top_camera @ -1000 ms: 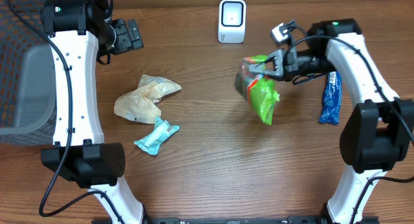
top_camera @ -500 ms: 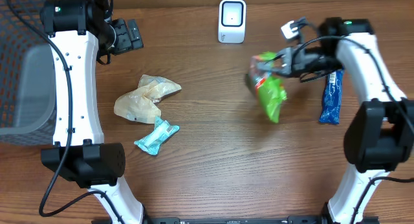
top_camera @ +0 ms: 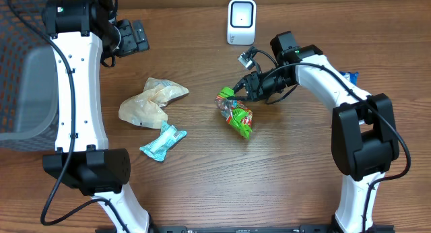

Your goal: Scan the item barcode

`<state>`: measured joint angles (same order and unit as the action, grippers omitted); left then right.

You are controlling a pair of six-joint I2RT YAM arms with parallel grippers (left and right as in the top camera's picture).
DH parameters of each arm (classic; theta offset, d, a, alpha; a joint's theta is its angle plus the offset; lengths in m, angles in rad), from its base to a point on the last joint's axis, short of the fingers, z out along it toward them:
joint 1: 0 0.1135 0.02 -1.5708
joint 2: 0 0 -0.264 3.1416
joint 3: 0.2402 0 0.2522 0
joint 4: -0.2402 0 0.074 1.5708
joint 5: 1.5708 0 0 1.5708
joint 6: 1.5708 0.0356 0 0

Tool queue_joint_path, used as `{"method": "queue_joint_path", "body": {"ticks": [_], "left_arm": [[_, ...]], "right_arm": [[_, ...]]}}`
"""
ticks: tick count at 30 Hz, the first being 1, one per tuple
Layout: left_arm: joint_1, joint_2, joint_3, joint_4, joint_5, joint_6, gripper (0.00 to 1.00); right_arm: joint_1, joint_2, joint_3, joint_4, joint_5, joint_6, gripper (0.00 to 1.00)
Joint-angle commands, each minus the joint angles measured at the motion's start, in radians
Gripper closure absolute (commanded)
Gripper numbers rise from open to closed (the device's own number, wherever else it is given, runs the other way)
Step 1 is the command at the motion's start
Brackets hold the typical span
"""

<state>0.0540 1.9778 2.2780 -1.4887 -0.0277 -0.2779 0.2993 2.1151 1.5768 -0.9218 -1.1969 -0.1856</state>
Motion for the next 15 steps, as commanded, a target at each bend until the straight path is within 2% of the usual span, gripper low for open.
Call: {"method": "queue_joint_path", "body": {"ticks": [1, 4, 7, 11, 15], "left_arm": [[-0.002, -0.003, -0.005, 0.002, -0.006, 0.009, 0.00], [-0.002, -0.003, -0.005, 0.002, -0.006, 0.009, 0.00], [-0.002, -0.003, -0.005, 0.002, -0.006, 0.009, 0.00], [-0.002, -0.003, -0.005, 0.002, -0.006, 0.009, 0.00], [-0.002, -0.003, -0.005, 0.002, -0.005, 0.009, 0.00]], "right_arm": [[-0.020, 0.008, -0.004, 0.006, 0.102, 0.085, 0.84], [-0.029, 0.035, -0.005, 0.013, 0.135, 0.086, 0.84], [-0.032, 0.055, -0.005, 0.027, 0.303, 0.143, 0.83], [-0.032, 0.047, 0.025, -0.004, 0.397, 0.160, 0.70], [0.001, 0.005, 0.099, -0.113, 0.500, 0.143, 0.62]]}}
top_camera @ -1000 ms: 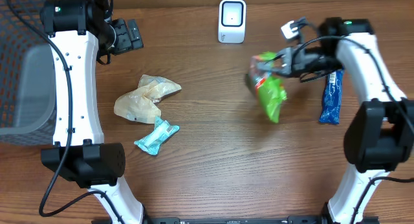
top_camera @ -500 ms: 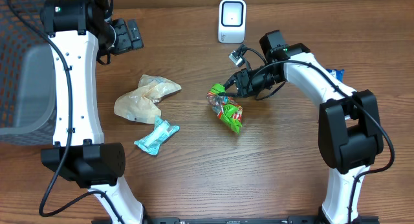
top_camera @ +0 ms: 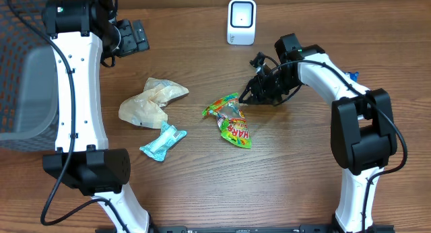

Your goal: Scan the item barcode

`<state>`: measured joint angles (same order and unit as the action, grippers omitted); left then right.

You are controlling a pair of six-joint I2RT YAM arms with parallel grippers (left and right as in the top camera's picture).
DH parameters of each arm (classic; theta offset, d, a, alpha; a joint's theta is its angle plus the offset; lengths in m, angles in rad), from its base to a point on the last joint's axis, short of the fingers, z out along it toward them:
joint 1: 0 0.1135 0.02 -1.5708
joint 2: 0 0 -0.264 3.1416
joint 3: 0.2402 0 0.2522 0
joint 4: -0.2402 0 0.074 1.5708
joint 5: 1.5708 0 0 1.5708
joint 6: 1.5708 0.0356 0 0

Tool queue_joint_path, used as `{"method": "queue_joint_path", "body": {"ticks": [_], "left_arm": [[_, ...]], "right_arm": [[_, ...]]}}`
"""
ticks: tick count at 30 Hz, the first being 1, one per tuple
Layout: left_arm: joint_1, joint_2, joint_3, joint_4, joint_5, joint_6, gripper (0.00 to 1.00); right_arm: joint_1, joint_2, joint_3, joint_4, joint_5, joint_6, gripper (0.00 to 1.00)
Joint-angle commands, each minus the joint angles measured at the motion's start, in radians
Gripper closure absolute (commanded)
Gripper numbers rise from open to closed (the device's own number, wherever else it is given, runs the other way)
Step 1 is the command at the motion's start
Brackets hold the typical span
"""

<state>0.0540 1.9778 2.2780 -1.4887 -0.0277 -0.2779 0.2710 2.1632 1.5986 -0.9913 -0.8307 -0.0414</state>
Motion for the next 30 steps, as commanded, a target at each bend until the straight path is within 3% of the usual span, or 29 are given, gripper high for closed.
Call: {"method": "queue_joint_path", "body": {"ticks": [1, 9, 14, 30], "left_arm": [[-0.002, -0.003, -0.005, 0.002, -0.006, 0.009, 0.00], [-0.002, -0.003, -0.005, 0.002, -0.005, 0.009, 0.00], [-0.002, -0.003, -0.005, 0.002, -0.005, 0.009, 0.00], [-0.002, -0.003, -0.005, 0.002, -0.006, 0.009, 0.00]], "right_arm": [[0.045, -0.061, 0.092, -0.070, 0.165, -0.013, 0.60], [0.277, -0.172, 0.111, -0.200, 0.587, 0.083, 0.48], [0.475, -0.169, 0.066, -0.135, 0.946, 0.150, 0.40], [0.642, -0.126, -0.039, -0.059, 1.243, 0.144, 0.41]]}}
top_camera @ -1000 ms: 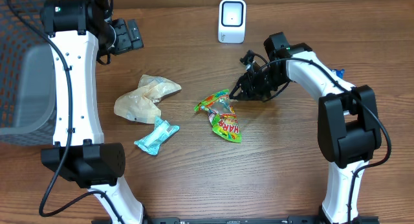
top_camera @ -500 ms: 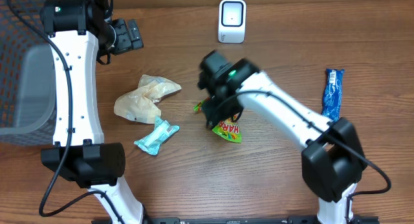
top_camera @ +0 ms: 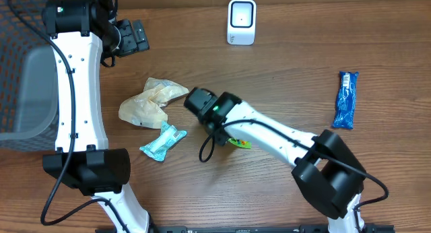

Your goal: Scan the item barcode

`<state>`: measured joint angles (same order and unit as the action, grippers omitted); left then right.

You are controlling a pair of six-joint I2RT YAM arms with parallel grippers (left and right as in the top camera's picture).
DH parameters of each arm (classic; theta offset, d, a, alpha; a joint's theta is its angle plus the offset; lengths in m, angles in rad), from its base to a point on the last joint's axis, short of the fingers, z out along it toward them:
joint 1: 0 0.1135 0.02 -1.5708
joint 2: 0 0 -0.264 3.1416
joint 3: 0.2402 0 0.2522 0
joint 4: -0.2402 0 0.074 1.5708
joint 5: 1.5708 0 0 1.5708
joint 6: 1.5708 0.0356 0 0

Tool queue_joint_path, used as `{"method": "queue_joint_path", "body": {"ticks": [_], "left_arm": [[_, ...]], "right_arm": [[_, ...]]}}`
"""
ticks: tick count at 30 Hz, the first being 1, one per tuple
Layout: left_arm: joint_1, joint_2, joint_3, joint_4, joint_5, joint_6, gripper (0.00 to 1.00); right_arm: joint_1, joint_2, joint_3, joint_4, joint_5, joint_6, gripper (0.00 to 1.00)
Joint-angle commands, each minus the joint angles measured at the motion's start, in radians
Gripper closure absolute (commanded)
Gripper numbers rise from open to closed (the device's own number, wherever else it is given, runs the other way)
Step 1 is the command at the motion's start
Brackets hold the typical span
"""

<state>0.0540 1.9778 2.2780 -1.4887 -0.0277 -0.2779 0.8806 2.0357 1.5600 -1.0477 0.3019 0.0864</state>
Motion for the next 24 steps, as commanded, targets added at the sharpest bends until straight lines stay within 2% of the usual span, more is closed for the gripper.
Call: {"method": "queue_joint_path", "body": {"ticks": [1, 10, 15, 24], "left_arm": [[-0.002, -0.003, -0.005, 0.002, -0.005, 0.009, 0.00], [-0.002, -0.003, -0.005, 0.002, -0.006, 0.009, 0.00], [-0.002, -0.003, -0.005, 0.002, -0.005, 0.009, 0.00], [-0.002, -0.003, -0.005, 0.002, -0.006, 0.009, 0.00]], "right_arm": [[0.042, 0.002, 0.001, -0.010, 0.117, 0.016, 0.41], [0.124, 0.003, 0.011, -0.031, 0.154, 0.045, 0.40], [0.111, 0.010, 0.010, -0.002, 0.150, 0.045, 0.39], [0.061, 0.128, 0.010, 0.013, 0.149, 0.037, 0.34]]}}
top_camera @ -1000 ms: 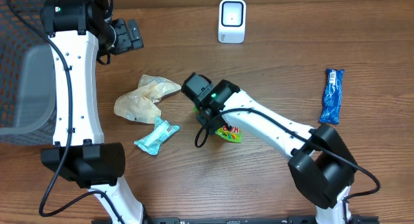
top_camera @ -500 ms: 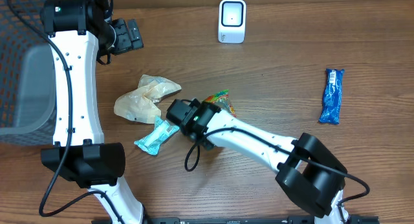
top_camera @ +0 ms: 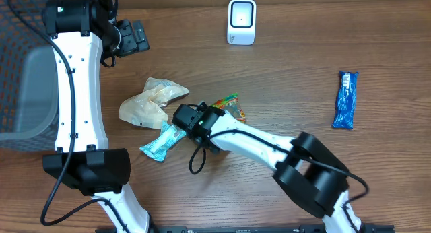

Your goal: Scan the item barcode

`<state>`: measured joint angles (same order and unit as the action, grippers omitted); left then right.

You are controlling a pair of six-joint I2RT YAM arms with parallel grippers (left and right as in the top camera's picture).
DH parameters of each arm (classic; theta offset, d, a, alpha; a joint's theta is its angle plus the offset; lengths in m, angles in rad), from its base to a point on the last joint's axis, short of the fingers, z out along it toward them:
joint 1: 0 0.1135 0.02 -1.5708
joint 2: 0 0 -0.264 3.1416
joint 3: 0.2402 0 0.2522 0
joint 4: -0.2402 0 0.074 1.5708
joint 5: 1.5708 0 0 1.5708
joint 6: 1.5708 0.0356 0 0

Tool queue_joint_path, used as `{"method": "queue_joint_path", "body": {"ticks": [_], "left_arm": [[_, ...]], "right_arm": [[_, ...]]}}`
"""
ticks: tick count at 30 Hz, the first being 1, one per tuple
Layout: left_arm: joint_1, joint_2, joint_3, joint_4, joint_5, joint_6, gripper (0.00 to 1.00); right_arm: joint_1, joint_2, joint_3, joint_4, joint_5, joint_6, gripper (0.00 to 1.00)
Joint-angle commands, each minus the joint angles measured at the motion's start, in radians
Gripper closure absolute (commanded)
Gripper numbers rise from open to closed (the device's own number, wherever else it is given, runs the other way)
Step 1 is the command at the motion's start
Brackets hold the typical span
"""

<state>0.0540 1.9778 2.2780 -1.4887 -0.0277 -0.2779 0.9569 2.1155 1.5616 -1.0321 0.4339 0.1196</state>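
Note:
A green and yellow candy bag [top_camera: 229,106] lies at the table's middle, its near part hidden under my right arm. The white barcode scanner [top_camera: 241,22] stands at the far edge. My right arm reaches across the bag, and my right gripper [top_camera: 183,118] sits just beside the upper end of a teal packet [top_camera: 161,140]. Its fingers are too dark and foreshortened to read, and nothing shows in them. My left gripper [top_camera: 133,36] hangs at the far left, away from all items, its jaw state unclear.
A crumpled tan bag [top_camera: 149,102] lies left of centre, just beyond the teal packet. A blue packet [top_camera: 345,98] lies at the right. A grey mesh basket [top_camera: 27,91] stands at the left edge. A black cable loops under the right arm.
My right gripper has gone from beside the tan bag's right end to a spot further left and nearer the front, at the teal packet. The candy bag's far part now shows beyond the arm.
My right gripper first was at the bunched-up candy bag's far end, right of centre. Then the bag lay spread flat with the gripper at its right edge. Later the arm lay across the bag, gripper near the tan bag, and now it is at the teal packet. The left arm stayed put.

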Motion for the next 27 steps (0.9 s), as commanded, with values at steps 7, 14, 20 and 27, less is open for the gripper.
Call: {"method": "queue_joint_path", "body": {"ticks": [7, 14, 20, 27], "left_arm": [[-0.002, -0.003, -0.005, 0.002, -0.006, 0.009, 0.00], [-0.002, -0.003, -0.005, 0.002, -0.006, 0.009, 0.00], [-0.002, -0.003, -0.005, 0.002, -0.005, 0.009, 0.00], [-0.002, -0.003, -0.005, 0.002, -0.005, 0.009, 0.00]], "right_arm": [[-0.046, 0.087, 0.008, -0.001, 0.017, -0.002, 0.32], [-0.107, 0.092, 0.008, 0.013, 0.018, -0.020, 0.83], [-0.166, 0.092, 0.010, 0.014, -0.002, -0.022, 0.96], [-0.178, 0.005, 0.098, -0.026, -0.333, -0.076, 0.96]]}}
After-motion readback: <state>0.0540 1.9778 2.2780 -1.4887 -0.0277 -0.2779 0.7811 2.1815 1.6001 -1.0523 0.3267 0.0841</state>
